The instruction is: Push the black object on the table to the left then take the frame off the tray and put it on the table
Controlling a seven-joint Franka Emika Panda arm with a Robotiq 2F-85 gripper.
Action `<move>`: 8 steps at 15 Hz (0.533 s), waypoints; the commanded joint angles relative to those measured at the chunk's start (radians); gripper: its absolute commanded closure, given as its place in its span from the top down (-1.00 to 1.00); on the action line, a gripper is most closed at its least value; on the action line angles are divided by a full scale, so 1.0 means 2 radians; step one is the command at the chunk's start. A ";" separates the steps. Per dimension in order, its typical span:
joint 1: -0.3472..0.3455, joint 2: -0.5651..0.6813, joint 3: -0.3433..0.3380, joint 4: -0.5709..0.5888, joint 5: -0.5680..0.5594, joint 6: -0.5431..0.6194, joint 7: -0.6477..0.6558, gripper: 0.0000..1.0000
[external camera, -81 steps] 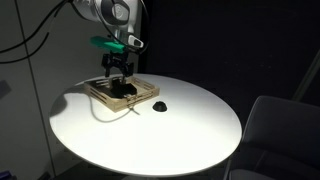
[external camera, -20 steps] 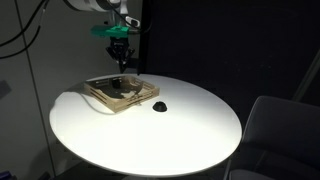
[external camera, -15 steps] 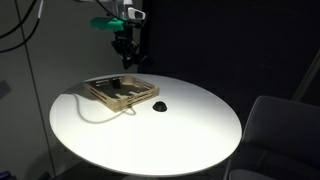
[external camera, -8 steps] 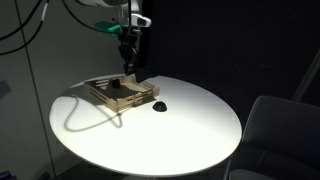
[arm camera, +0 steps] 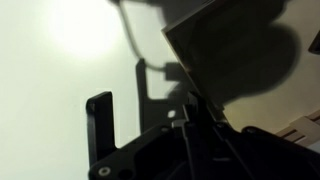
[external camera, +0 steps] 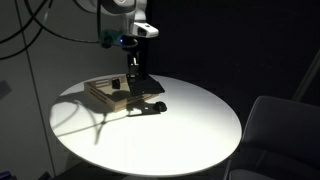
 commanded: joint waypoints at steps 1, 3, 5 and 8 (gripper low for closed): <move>-0.011 -0.042 -0.008 -0.049 0.005 0.004 0.061 -0.96; -0.017 -0.050 -0.010 -0.067 0.007 0.005 0.076 -0.96; -0.022 -0.056 -0.011 -0.083 0.008 0.005 0.081 -0.96; -0.031 -0.050 -0.013 -0.097 0.009 0.006 0.076 -0.96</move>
